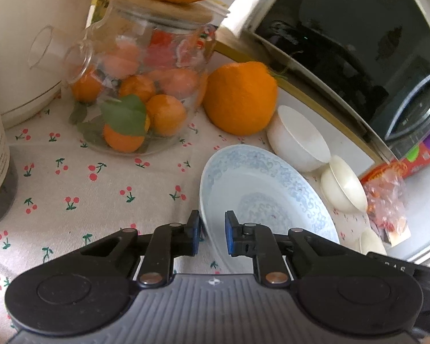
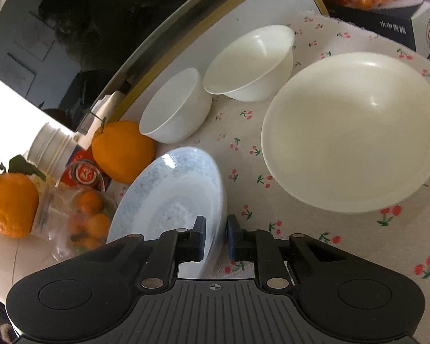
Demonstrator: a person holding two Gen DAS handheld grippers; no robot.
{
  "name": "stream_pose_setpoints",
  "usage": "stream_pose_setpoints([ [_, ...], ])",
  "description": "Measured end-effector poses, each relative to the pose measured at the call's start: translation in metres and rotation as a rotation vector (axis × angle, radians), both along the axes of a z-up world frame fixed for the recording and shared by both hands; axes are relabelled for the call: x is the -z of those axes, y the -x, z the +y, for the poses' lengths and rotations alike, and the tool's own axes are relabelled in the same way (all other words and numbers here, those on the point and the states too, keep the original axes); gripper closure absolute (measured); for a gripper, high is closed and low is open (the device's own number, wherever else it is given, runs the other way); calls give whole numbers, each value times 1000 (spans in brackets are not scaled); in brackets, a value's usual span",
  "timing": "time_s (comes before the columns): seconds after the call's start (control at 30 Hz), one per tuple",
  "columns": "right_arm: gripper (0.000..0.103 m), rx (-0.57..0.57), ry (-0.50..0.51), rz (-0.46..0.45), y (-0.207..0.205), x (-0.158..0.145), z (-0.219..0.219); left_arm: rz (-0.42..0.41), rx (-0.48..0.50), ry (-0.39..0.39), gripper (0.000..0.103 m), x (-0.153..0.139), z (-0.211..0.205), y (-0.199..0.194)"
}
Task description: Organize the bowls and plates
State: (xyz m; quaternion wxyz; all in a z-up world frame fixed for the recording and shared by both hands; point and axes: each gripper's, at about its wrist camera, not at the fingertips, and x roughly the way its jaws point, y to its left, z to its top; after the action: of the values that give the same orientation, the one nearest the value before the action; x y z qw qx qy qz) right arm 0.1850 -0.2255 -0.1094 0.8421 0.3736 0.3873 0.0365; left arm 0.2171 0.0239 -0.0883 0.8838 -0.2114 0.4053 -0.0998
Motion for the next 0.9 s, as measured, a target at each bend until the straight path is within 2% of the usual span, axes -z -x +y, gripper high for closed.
stream_pose_setpoints([
  [0.2, 86, -10, -5, 21, 15, -11, -7, 12, 45, 7, 88, -5, 2, 11],
  [0.5, 86, -24, 2, 55, 43, -23, -15, 26, 133, -34, 86, -14, 0, 30],
  [0.9, 86, -52, 31, 109, 64, -19, -7, 28, 182, -125, 87, -13, -5, 46],
])
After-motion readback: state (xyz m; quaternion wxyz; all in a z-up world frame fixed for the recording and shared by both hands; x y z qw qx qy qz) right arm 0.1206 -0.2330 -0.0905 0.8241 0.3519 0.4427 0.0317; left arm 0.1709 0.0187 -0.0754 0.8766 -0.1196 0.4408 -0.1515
